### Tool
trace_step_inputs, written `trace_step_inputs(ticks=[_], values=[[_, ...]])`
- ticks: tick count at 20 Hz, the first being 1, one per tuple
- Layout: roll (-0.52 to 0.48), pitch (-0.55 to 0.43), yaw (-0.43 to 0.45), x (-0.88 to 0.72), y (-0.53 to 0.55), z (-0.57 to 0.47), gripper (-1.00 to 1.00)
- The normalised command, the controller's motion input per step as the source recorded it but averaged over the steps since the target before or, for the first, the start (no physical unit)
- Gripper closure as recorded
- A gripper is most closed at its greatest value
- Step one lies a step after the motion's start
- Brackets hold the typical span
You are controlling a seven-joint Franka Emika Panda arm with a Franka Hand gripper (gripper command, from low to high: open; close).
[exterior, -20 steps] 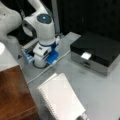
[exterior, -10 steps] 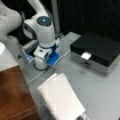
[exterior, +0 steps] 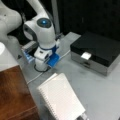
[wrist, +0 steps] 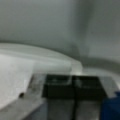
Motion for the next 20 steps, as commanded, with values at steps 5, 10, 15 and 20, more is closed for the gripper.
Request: trace_step_inputs(ticks=[5, 10, 15, 20], values=[[0.099, -0.339, 0.040, -0.57, -0.03, -0.33, 1.00], [0.116, -0.319, 0.048, -0.64, -0.07, -0.30, 1.00], [0.149, -0.243, 0.010, -0.60, -0.08, -0.15, 1.00], [0.203, -0.195, -0.072, -0.44, -0.02, 0.01, 1.00]])
